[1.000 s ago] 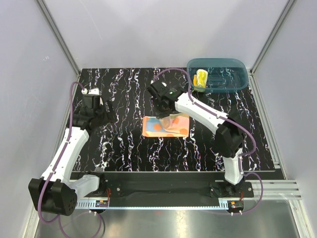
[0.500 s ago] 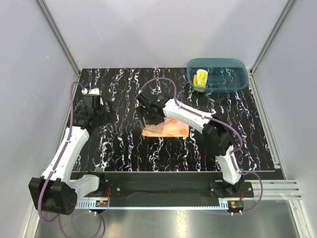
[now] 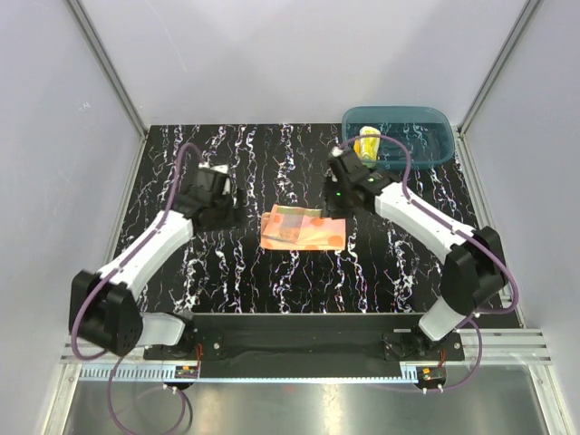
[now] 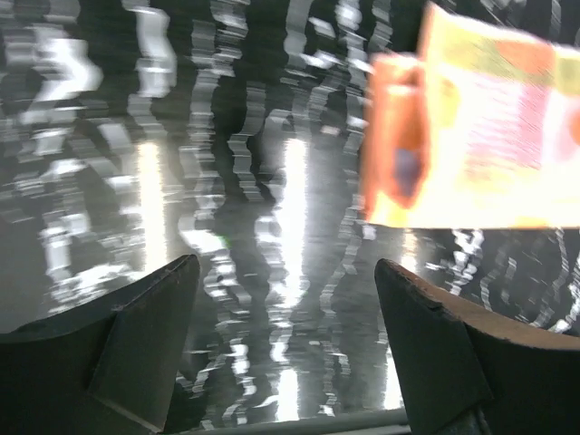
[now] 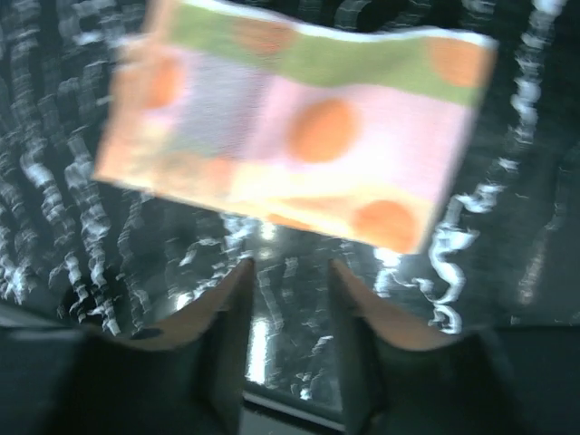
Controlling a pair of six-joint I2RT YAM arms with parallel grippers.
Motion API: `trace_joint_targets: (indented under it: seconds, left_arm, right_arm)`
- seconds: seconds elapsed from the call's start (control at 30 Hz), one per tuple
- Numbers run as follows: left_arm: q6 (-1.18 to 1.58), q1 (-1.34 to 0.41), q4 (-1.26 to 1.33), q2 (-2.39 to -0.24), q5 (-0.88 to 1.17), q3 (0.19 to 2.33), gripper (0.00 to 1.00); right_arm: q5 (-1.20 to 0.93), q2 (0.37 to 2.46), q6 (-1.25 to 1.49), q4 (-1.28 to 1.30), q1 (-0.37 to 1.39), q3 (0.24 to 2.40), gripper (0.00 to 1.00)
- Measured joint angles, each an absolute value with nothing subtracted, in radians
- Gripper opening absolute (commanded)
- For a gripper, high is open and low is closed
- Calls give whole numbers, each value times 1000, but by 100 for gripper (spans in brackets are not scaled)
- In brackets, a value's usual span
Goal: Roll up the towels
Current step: Fold the towel
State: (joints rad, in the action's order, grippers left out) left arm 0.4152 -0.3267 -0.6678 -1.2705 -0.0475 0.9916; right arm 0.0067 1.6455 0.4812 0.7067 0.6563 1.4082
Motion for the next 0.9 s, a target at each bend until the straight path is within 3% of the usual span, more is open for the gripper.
trace_joint_targets:
  seconds: [0.17, 0.43, 0.7, 0.8, 0.9]
  left_arm:
    - [473, -451, -626, -1434, -30, 1094, 80]
    - [529, -532, -517, -1667, 20, 1264, 79]
    - [552, -534, -450, -1838, 31, 1257, 77]
    - [557, -534, -423, -1866, 28, 1219, 73]
    - [566, -534, -387, -1863, 22, 1187, 61]
  right_arm:
    - [-41, 1649, 495, 661, 525, 1237, 29]
    - [-128, 1781, 494, 552, 487, 1142, 27]
    - [-142, 1781, 499, 519, 450, 1074, 27]
    - [-145, 1761, 501, 516, 450, 1048, 27]
    - [-154, 1750, 502, 511, 450, 1031, 28]
